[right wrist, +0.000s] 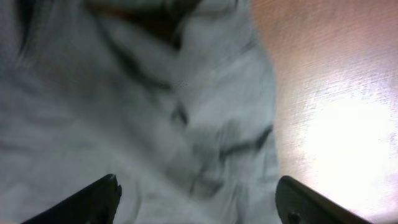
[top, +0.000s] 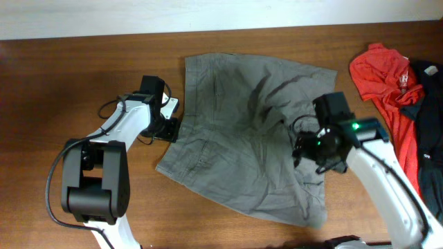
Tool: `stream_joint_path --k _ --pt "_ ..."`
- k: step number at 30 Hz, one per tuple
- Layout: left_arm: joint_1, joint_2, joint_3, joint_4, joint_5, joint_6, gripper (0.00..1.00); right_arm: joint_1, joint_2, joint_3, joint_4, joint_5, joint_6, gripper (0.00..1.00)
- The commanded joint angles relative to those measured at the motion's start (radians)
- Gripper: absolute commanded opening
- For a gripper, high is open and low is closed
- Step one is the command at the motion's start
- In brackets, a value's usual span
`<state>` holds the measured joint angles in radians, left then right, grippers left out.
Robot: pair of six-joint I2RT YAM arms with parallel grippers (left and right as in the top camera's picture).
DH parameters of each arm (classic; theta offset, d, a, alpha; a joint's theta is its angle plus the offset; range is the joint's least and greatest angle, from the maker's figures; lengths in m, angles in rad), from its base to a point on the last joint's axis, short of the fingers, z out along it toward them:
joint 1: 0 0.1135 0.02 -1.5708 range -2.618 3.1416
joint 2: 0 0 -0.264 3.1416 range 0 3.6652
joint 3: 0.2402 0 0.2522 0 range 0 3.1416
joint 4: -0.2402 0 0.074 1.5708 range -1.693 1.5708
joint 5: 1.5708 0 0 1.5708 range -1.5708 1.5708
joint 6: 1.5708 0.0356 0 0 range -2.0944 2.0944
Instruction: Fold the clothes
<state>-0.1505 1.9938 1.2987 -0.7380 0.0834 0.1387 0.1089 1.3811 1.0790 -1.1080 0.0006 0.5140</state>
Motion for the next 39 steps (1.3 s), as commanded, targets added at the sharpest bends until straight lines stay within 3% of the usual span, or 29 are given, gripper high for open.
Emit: stream_joint_path --k 1,5,7,8,9,12,14,17,21,25,26,29,31,34,35,37,38,39 --pt "-0.005 0.078 -0.023 0.017 0.086 0.006 0.60 -0.075 0.114 -0.010 0.051 -0.021 -0.138 0.85" --pt "-0.005 0.115 -0.023 0.027 0.323 0.063 0.59 -0.151 0.241 -0.010 0.077 -0.080 -0.230 0.85" --pt "-0.005 0.117 -0.023 0.028 0.343 0.077 0.57 -0.184 0.275 -0.010 0.095 -0.109 -0.274 0.82" --pt "-0.005 0.117 -0.023 0.028 0.343 0.082 0.52 -0.205 0.294 -0.010 0.116 -0.131 -0.300 0.80" --pt "-0.005 0.117 -0.023 0.028 0.343 0.095 0.39 -0.229 0.314 -0.010 0.142 -0.152 -0.301 0.76" --pt "-0.005 0.119 -0.023 0.041 0.339 0.104 0.13 -0.267 0.353 -0.010 0.196 -0.208 -0.301 0.69" --pt "-0.005 0.120 -0.023 0.047 0.339 0.124 0.01 -0.269 0.362 -0.010 0.210 -0.209 -0.319 0.54" --pt "-0.005 0.120 -0.023 0.045 0.291 0.124 0.00 -0.274 0.364 -0.010 0.188 -0.180 -0.358 0.05" --pt "-0.004 0.120 -0.024 0.047 0.253 0.117 0.00 -0.318 0.360 -0.008 0.174 0.031 -0.212 0.04" --pt "-0.004 0.120 -0.024 0.047 0.294 0.109 0.01 -0.376 0.359 -0.008 0.167 -0.016 -0.138 0.04" --pt "-0.004 0.120 -0.023 0.050 0.332 0.109 0.08 -0.378 0.359 -0.008 0.167 -0.018 -0.139 0.04" --pt "-0.005 0.120 -0.024 0.054 0.377 0.109 0.43 -0.378 0.359 -0.008 0.166 -0.019 -0.139 0.04" --pt "-0.008 0.121 -0.025 0.070 0.384 0.109 0.48 -0.378 0.359 -0.008 0.166 -0.019 -0.139 0.04" --pt "-0.032 0.122 -0.035 0.118 0.402 0.110 0.22 -0.378 0.360 -0.008 0.166 -0.019 -0.143 0.04" --pt "-0.040 0.122 -0.038 0.129 0.393 0.110 0.04 -0.378 0.359 -0.008 0.166 -0.019 -0.143 0.04" --pt "-0.056 0.123 -0.040 0.131 0.264 0.086 0.00 -0.378 0.359 -0.008 0.166 -0.019 -0.143 0.04" --pt "-0.056 0.123 -0.040 0.131 0.166 0.031 0.00 -0.378 0.359 -0.008 0.165 -0.019 -0.143 0.04" --pt "-0.053 0.123 -0.040 0.124 -0.032 -0.097 0.00 -0.378 0.359 -0.008 0.162 -0.019 -0.143 0.04"
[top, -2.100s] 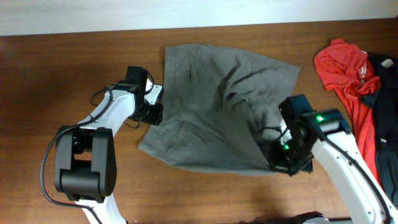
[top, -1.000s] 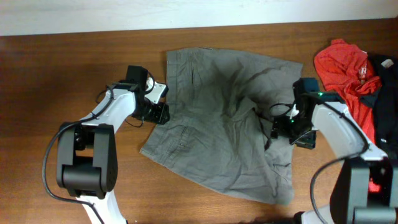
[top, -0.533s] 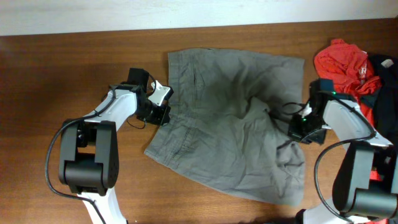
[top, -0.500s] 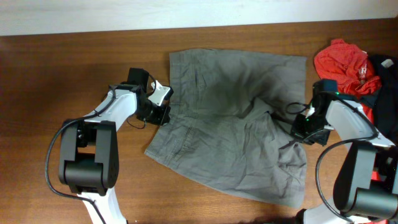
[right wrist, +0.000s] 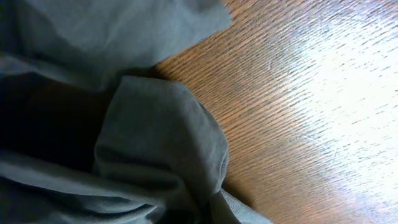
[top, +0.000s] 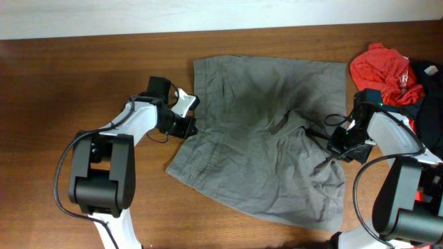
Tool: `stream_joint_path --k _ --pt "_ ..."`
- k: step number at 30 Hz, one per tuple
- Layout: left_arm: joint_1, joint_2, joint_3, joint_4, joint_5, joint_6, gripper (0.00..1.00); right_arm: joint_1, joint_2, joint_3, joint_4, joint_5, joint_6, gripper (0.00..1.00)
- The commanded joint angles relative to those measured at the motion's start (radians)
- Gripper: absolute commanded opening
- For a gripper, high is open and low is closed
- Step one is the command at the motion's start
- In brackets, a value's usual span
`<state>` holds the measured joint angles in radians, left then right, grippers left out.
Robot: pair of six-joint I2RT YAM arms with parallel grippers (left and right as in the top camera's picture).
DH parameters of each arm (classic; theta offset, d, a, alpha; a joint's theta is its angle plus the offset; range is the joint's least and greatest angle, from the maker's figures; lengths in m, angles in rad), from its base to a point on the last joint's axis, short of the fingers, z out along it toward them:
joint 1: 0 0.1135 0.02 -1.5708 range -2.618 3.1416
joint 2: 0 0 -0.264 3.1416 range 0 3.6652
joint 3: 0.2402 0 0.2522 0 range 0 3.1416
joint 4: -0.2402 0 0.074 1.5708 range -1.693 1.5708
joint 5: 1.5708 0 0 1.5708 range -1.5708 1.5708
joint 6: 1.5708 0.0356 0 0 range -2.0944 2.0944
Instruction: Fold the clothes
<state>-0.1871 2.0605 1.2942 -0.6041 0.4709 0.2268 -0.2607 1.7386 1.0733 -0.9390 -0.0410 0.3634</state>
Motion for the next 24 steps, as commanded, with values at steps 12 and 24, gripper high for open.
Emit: stream_joint_path --k 12,24 --pt "0.284 0.056 -0.035 -0.023 -0.467 -0.341 0.00 -0.007 0.002 -0.003 0.100 -0.404 -0.358 0.58" --pt "0.301 0.056 0.050 -0.060 -0.263 -0.286 0.37 0.126 0.009 -0.004 0.264 -0.492 -0.319 0.59"
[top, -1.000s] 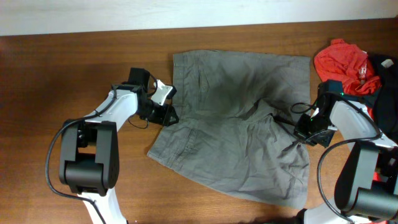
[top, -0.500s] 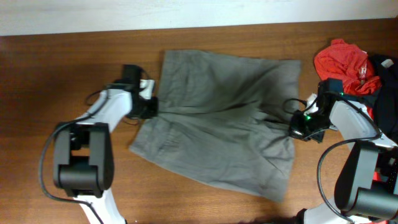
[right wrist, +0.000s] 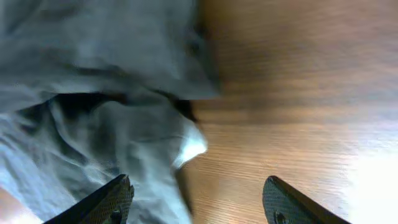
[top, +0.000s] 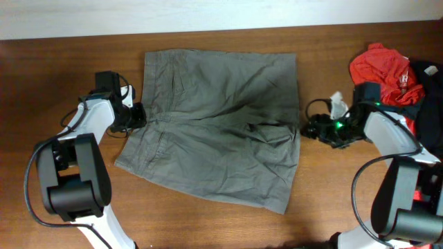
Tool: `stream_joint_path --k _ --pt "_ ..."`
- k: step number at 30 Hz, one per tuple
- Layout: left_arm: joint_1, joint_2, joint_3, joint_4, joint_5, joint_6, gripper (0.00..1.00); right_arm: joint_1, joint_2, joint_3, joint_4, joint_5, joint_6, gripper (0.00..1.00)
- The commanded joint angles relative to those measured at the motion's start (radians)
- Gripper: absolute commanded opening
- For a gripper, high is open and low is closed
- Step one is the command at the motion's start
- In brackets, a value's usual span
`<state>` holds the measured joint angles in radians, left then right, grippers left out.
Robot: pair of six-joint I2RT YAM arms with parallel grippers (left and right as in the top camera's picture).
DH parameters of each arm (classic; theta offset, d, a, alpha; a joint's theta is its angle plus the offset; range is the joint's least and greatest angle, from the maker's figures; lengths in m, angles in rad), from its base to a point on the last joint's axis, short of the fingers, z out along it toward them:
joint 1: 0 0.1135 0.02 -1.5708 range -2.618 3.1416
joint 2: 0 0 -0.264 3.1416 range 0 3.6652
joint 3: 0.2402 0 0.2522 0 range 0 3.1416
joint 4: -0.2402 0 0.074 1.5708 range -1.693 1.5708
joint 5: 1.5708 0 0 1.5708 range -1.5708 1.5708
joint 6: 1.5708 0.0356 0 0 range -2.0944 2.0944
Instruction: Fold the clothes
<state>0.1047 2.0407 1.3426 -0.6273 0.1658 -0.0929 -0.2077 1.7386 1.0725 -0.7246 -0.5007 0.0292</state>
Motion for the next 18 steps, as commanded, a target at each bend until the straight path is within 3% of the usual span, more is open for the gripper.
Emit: stream_joint_path --k 1,3,4,8,14,15,16,18 --pt "0.009 0.076 0.018 -0.056 0.050 0.035 0.36 0.094 0.013 -0.003 0.072 -0.009 0.042 0.48" --pt "0.010 0.076 0.040 -0.085 0.048 0.045 0.34 0.137 0.029 -0.003 0.101 0.099 0.126 0.12" --pt "0.010 0.076 0.039 -0.085 0.048 0.045 0.31 0.149 0.032 -0.003 0.096 0.141 0.142 0.04" --pt "0.009 0.076 0.039 -0.085 0.048 0.045 0.20 0.113 0.029 0.008 0.086 0.207 0.145 0.04" --pt "0.006 0.076 0.039 -0.090 0.049 0.072 0.18 -0.002 0.028 0.029 -0.013 0.218 0.220 0.04" --pt "0.007 0.076 0.039 -0.089 0.048 0.072 0.18 -0.019 0.028 0.033 -0.038 0.217 0.224 0.08" --pt "0.007 0.076 0.039 -0.089 0.049 0.085 0.18 -0.029 0.028 0.034 -0.051 0.217 0.218 0.26" --pt "0.007 0.076 0.039 -0.089 0.049 0.106 0.23 -0.036 0.027 0.035 -0.068 0.132 0.107 0.45"
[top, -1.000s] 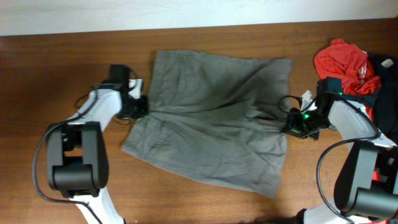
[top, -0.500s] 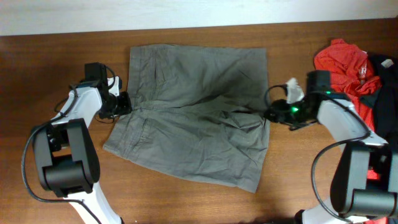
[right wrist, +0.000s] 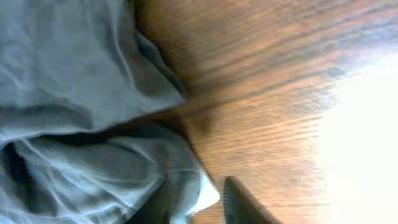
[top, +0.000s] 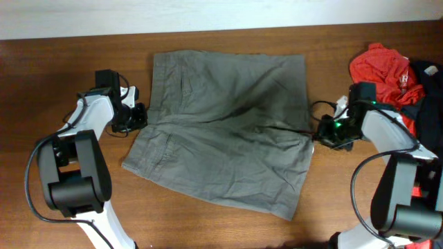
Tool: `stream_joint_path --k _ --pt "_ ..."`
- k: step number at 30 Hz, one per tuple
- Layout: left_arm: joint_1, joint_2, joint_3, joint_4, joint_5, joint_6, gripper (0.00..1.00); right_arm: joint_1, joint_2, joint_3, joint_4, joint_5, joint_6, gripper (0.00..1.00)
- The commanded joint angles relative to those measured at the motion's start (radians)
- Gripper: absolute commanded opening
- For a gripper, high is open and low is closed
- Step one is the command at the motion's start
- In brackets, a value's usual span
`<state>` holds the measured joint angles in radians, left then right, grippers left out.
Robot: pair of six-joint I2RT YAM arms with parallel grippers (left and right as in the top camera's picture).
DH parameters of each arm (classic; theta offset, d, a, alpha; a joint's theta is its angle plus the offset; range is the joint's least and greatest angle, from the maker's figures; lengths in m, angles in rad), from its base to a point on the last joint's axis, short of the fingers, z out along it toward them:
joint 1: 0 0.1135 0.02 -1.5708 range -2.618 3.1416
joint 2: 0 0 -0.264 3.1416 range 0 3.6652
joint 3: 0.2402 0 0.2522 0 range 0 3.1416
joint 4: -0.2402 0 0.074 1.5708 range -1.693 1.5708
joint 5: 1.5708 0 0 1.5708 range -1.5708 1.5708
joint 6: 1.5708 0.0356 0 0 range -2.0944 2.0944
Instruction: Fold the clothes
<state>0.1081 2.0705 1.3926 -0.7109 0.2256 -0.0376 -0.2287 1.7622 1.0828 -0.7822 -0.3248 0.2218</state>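
Note:
Grey-green shorts (top: 225,131) lie spread on the wooden table, waistband toward the left. My left gripper (top: 136,117) sits at the shorts' left edge and looks shut on the fabric there. At the right edge my right gripper (top: 320,131) is shut on the shorts. In the right wrist view the shorts' hem (right wrist: 93,124) is bunched at the left with a pale corner. One dark finger (right wrist: 239,200) shows beside that corner; the other finger is hidden under the cloth.
A crumpled red shirt (top: 384,69) and a dark garment (top: 426,90) are piled at the table's right end, just behind my right arm. Bare wood (top: 55,187) lies left of and in front of the shorts.
The shorts have shifted a little to the right, both grippers with them. My right gripper, open beside the hem before, now has its fingers closed in on the hem.
The shorts lay rumpled at centre-right, my left gripper at their left edge and the right one open over the wrinkled cloth. Then they sat further right, flatter. After that they lay spread out further left, the right gripper open; now it grips the right hem.

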Motion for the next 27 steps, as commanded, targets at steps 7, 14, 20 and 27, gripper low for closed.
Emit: stream_joint_path --k 7,14,20,27 --pt "0.003 0.046 -0.005 -0.031 0.064 0.125 0.28 0.008 0.004 0.009 -0.168 -0.108 -0.147 0.44" --pt "0.003 0.046 0.166 -0.249 0.094 0.167 0.28 0.035 0.004 -0.077 -0.092 0.214 0.050 0.04" --pt "0.005 0.045 0.293 -0.428 0.092 0.210 0.28 0.003 -0.002 -0.040 -0.208 0.159 0.050 0.27" --pt "0.019 -0.094 0.409 -0.597 0.085 0.238 0.32 -0.002 -0.223 -0.035 -0.212 -0.179 -0.174 0.51"
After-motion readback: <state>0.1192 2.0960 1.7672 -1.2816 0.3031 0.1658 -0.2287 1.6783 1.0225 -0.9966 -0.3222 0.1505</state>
